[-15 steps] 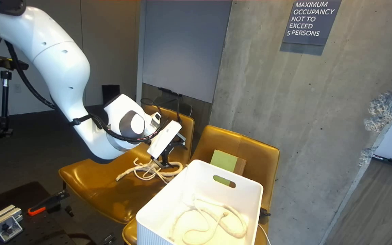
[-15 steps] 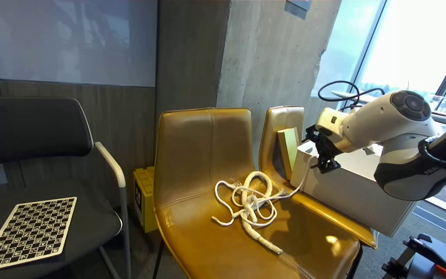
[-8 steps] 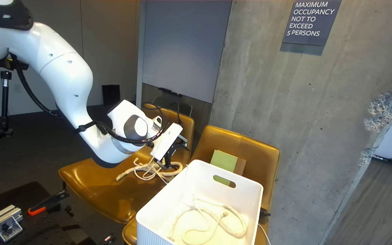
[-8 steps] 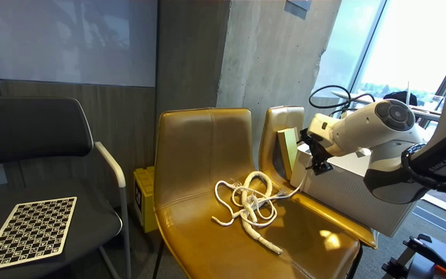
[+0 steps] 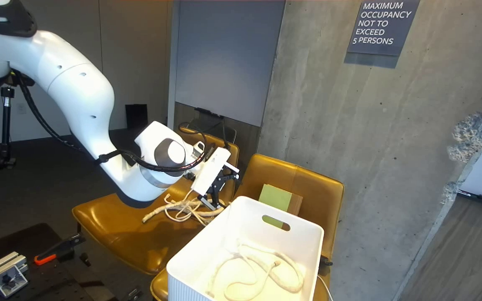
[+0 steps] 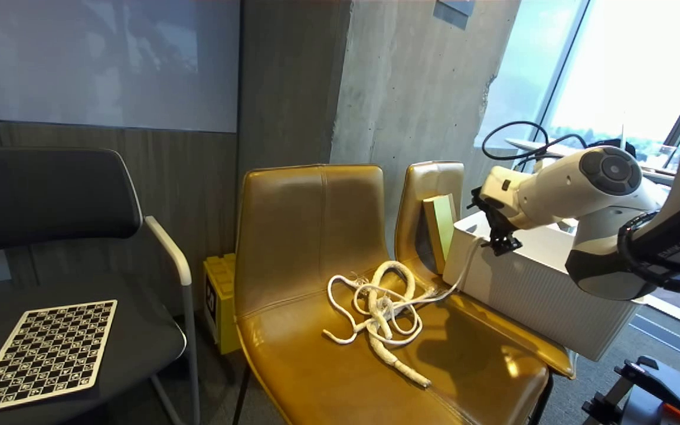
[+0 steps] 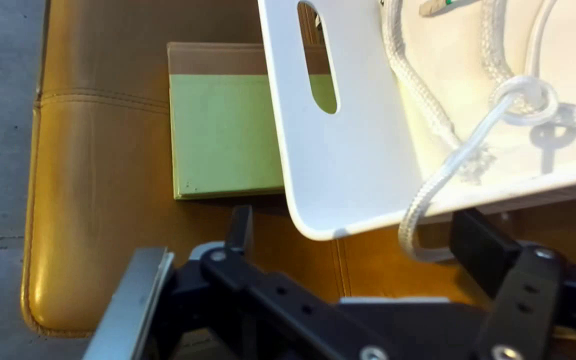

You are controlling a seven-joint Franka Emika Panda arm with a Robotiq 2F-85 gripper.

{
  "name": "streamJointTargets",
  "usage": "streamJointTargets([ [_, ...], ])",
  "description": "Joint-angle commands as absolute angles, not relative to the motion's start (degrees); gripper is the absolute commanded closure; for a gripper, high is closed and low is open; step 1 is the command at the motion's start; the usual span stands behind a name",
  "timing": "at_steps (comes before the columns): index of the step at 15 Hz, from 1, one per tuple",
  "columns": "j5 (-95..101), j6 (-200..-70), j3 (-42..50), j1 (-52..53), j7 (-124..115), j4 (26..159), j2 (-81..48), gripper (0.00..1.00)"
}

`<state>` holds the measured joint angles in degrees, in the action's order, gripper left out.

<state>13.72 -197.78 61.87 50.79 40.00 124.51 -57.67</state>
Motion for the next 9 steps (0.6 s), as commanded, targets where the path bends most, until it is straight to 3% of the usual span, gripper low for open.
streamJointTargets([
  [1, 14.0, -198.2, 66.4, 55.7, 40.1, 131.9, -56.7, 0.0],
  [9, 14.2, -197.0, 66.9, 58.8, 39.3, 136.8, -55.6, 0.02],
])
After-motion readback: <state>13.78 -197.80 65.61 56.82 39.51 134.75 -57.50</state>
